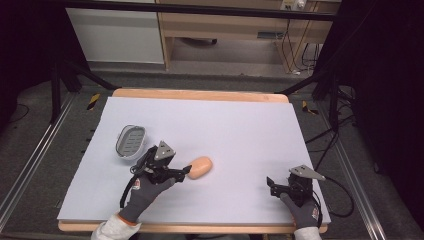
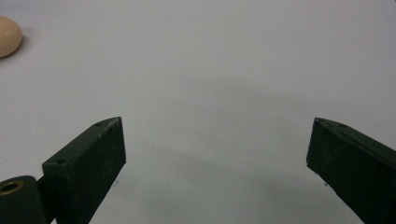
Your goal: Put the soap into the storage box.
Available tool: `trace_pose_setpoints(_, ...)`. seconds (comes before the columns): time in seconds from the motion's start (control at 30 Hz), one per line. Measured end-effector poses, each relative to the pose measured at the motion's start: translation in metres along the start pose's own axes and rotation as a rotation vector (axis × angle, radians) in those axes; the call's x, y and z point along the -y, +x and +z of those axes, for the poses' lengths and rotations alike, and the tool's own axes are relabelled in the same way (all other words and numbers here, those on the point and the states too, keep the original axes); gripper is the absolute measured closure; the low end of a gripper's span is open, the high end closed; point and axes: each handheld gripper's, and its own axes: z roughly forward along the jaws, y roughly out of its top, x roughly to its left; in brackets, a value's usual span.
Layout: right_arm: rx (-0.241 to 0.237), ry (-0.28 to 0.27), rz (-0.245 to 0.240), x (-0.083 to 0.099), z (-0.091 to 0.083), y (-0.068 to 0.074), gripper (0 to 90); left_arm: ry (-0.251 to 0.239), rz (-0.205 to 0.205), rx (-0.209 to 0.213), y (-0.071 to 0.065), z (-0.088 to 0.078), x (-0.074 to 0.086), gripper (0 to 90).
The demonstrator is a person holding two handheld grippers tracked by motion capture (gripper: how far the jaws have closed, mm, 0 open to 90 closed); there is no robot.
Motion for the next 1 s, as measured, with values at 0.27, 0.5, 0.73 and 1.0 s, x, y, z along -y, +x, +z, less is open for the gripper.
trace_pose_setpoints(0.27, 0.001, 0.004, 0.003, 0.0, 0.001, 0.0, 4.9, 0.026, 0.014, 0.011, -0.005, 0.015, -0.003, 22.1)
trace_pose_setpoints(0.5, 0.0, 0.005, 0.005, 0.0, 0.001, 0.0, 4.9, 0.051, 0.02, 0.005, -0.005, 0.024, -0.004, 21.7)
trace_pose_setpoints(0.73, -0.004, 0.007, 0.002, 0.0, 0.001, 0.0, 4.9, 0.079, 0.032, 0.005, -0.005, 0.033, -0.004, 21.0)
trace_pose_setpoints(1.0, -0.011, 0.015, 0.008, 0.0, 0.001, 0.0, 5.0, 0.113, 0.056, 0.009, -0.009, 0.045, -0.005, 20.4)
